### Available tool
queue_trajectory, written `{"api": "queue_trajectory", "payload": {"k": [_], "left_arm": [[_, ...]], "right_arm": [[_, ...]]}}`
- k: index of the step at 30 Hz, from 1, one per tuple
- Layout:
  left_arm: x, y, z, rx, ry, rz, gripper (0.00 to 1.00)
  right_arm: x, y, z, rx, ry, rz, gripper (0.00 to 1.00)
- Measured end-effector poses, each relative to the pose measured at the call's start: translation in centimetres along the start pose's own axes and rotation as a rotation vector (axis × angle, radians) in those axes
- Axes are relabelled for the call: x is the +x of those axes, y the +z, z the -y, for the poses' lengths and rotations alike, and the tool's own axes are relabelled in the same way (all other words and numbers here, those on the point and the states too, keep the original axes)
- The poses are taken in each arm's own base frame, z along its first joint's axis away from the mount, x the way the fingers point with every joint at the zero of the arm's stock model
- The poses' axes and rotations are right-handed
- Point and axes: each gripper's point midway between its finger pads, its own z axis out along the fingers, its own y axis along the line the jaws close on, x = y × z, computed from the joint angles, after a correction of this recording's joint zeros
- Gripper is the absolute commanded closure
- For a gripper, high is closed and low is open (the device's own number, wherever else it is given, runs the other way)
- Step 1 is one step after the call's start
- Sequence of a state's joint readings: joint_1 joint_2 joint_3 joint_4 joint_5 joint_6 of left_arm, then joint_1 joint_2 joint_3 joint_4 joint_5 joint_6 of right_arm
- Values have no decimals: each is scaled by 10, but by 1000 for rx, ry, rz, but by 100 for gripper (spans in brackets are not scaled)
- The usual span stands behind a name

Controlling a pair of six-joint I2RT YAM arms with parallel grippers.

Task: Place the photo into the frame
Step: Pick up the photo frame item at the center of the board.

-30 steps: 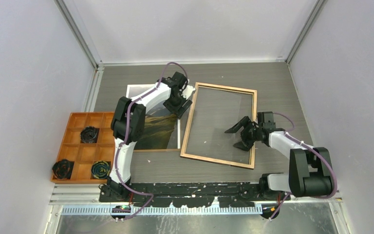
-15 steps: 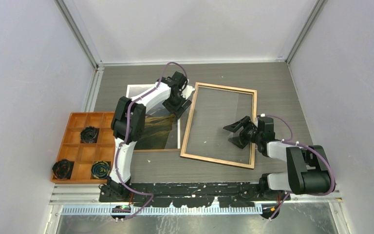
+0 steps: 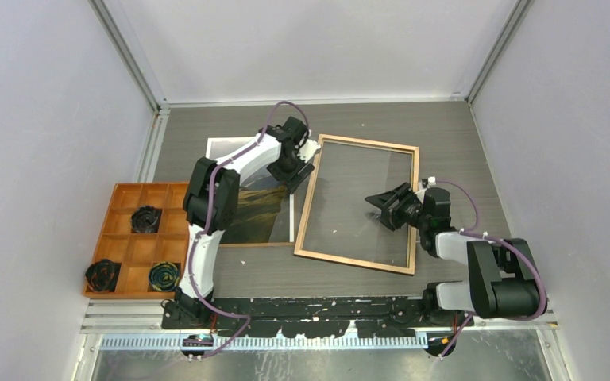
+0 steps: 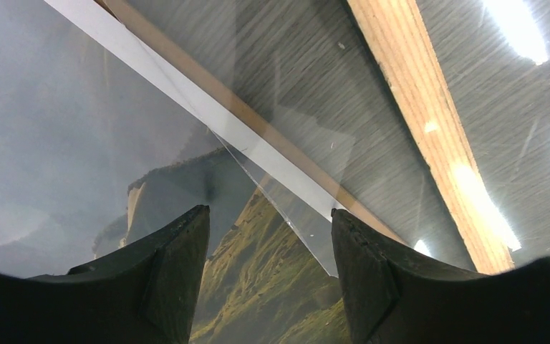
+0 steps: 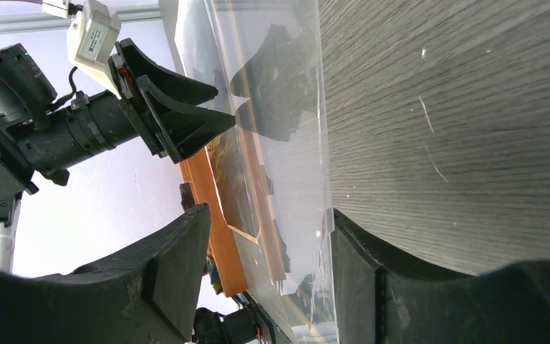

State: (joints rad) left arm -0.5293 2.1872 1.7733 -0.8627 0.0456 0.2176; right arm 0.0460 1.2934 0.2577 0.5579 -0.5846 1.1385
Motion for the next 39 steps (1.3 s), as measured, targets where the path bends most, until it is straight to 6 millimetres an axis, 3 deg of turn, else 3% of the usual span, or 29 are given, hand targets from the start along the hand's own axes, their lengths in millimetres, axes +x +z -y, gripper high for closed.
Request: {"api": "queue_trajectory", "payload": {"k": [3,7,12,16,23,32,39], "left_arm": [[-1,-1,0,1,1,-1,35],[0,-1,1,1,2,-3,33],[-2,-5,1,2,4,-5,30],[-6,-9,1,1,7,2,27],[-23,-23,-11,-40,2,44,26],[-28,-32,-36,-119,-16,58,27],[-25,-26,-36,-116,-17,44,28]], "right_arm": [[0,5,4,8,8,-12,61],[0,10,13,27,17,-21,81],[-5,12,11,44,-38,-25,91],[-13,9,-2,55,-139,-20,99],[-26,-1,-8,167,-281,-39,99],[-25,-35,28,443,-301,-61,99],[-36,-55,20,502,-366,-14,99]]}}
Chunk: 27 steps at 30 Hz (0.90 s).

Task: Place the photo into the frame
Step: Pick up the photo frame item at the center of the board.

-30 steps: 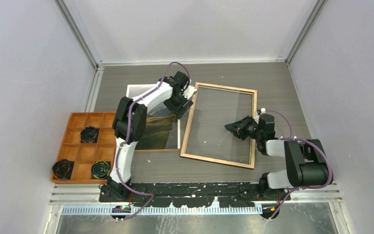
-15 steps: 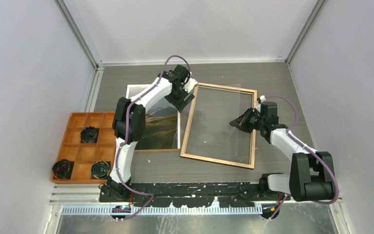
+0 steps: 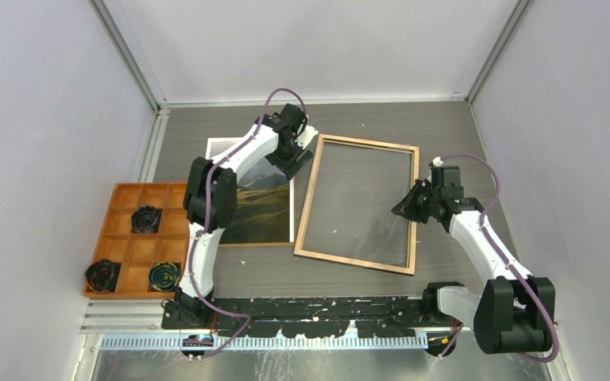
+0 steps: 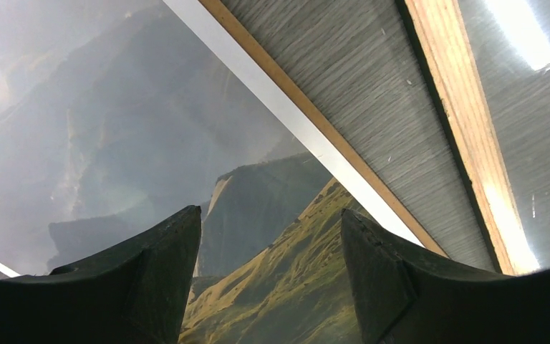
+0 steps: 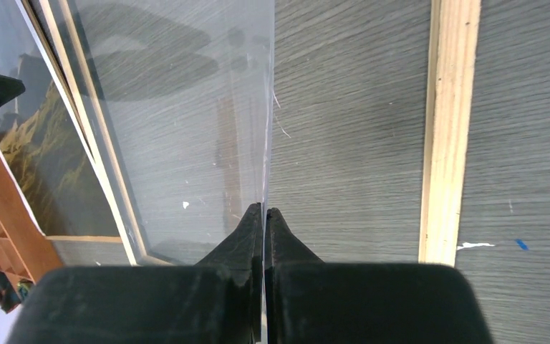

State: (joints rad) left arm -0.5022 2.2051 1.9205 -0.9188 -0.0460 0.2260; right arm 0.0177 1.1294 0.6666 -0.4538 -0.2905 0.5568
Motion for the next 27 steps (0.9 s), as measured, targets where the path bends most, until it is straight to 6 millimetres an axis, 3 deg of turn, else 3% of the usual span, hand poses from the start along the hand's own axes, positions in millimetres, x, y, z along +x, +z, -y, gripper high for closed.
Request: {"api": "queue_trajectory", "payload": {"k": [8,27], "left_arm": [[1,2,3,5,3,-5,28],[10,23,26,34,40,-54,30]], "right_arm": [[-8,-13,-3,-3,-24,64,99],[-16,-14,-14,-65,-40,108,99]]}}
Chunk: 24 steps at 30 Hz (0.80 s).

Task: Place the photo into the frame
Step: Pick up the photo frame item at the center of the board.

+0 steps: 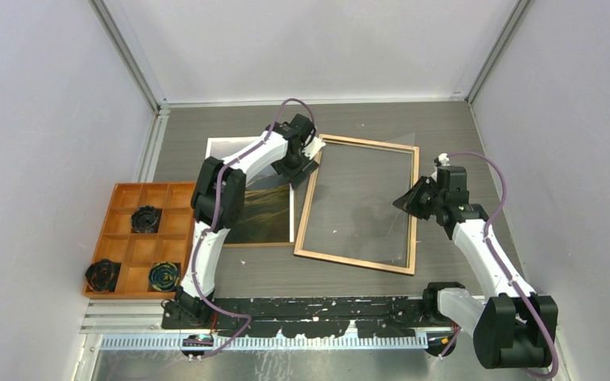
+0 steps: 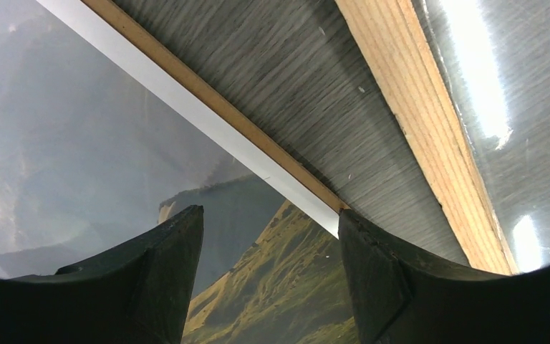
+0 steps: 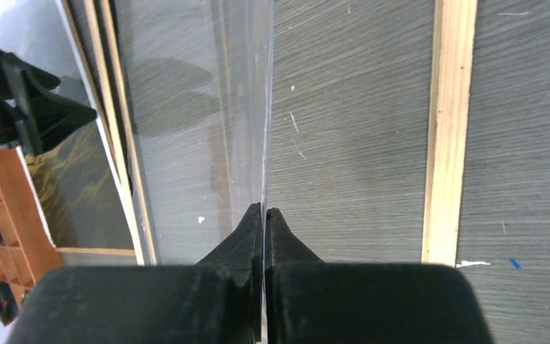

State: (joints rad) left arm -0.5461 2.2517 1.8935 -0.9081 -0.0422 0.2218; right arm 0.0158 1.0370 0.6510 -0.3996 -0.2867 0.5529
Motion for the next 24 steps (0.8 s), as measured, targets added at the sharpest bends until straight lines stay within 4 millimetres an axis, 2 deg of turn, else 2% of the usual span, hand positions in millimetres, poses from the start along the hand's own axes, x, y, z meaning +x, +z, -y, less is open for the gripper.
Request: {"api": "queue_trajectory", "payload": {"k": [13,24], "left_arm": [[0,6,2,3,-3,-5,30],[0,7,2,9,-5,-5,31]], "right_arm": [[-8,-35,-49,-270,-70,111,99],[-10,-45,-73,-405,-84,121,99]]}}
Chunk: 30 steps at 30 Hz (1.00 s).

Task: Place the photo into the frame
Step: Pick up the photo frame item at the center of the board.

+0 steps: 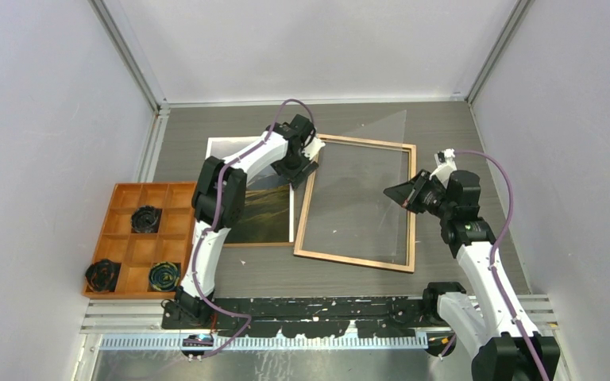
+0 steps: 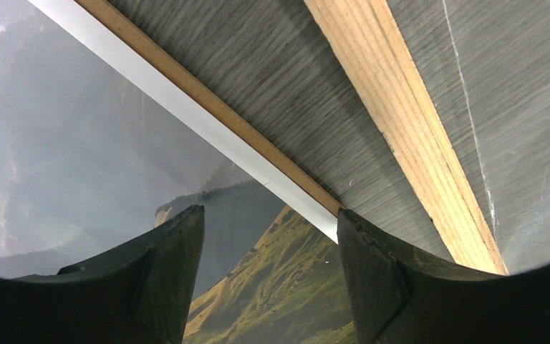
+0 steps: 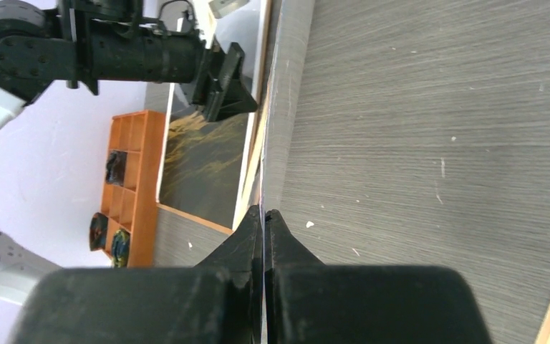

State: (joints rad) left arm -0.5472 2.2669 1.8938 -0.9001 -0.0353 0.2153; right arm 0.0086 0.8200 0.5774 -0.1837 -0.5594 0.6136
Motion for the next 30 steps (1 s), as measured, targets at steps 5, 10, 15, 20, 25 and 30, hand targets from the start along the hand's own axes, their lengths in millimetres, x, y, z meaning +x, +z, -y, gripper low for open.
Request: {"api": "queue_trajectory", "payload": {"k": [5,10,15,20,25,30], "left_arm": [[-1,0,-4,17,-32,8,31],[-1,1,-12,31,-76,18,32],[1,1,-18,34,-108,18,32],[1,1,-17,42,-111,19,32],[0,1,-13,50,-105,21,32],[-1,2,-9,56,-97,21,32]], "right_arm": [[-4,-1,-15,-69,1,8,99],[-5,1,-19,-97,4,0,99],[-2,13,-5,-53,40,-44,99],[-4,20,6,6,42,-74,99],[-11,21,2,8,24,-83,99],[-10,23,3,7,24,-99,99]]}}
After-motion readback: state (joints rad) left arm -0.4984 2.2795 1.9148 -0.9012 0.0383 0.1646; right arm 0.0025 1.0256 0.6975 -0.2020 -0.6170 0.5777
